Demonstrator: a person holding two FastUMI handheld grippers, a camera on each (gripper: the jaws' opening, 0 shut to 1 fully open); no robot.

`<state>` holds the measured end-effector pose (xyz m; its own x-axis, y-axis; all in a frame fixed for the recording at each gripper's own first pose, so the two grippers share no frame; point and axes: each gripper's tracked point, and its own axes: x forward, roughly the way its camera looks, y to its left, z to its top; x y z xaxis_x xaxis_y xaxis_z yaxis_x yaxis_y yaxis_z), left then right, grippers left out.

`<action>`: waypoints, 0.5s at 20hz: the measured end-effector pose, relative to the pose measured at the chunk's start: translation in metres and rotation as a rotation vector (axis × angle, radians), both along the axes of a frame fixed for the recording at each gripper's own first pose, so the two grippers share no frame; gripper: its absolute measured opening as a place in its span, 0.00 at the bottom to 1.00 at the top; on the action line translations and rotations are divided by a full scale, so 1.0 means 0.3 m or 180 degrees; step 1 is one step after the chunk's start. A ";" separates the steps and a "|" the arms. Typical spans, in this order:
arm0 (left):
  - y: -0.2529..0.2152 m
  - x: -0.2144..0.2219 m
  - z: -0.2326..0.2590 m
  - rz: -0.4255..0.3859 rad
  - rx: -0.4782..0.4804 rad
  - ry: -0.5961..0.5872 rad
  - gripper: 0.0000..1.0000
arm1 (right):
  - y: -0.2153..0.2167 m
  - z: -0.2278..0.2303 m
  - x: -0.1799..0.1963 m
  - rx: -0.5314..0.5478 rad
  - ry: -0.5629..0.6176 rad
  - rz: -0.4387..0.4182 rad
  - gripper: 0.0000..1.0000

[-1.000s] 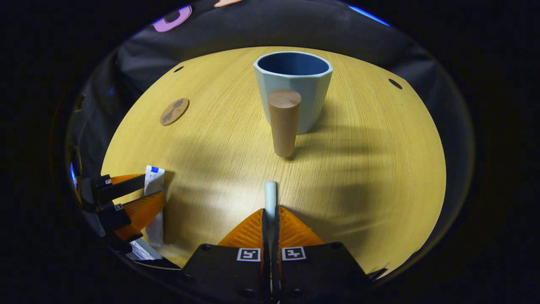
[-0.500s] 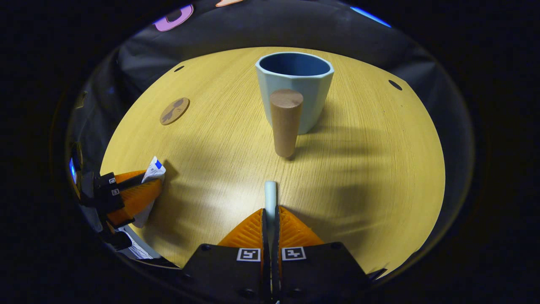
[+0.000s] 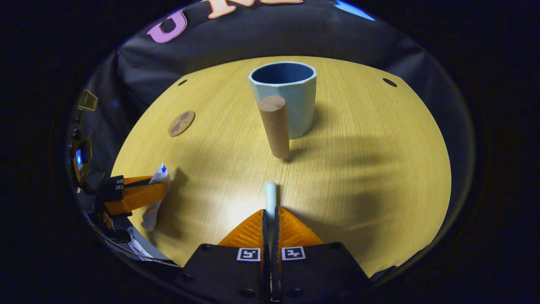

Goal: Put the toothbrush and toothpaste on the desktop into the cup, then pick up the cup and place it on the coaster on the desktop.

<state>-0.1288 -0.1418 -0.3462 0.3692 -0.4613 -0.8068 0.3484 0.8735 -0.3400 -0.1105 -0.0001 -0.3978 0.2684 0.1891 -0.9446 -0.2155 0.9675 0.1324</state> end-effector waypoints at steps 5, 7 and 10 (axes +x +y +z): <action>-0.007 0.017 0.055 0.0072 -0.0048 -0.0043 0.00 | 0.038 0.128 0.049 0.0288 -0.0330 -0.0044 0.04; -0.011 0.027 0.078 0.0094 -0.0081 -0.0097 0.00 | 0.059 0.209 0.102 0.0414 -0.0573 -0.0078 0.04; -0.016 0.065 0.135 0.0146 -0.0130 -0.0281 0.00 | 0.078 0.301 0.185 0.0543 -0.0819 -0.0076 0.04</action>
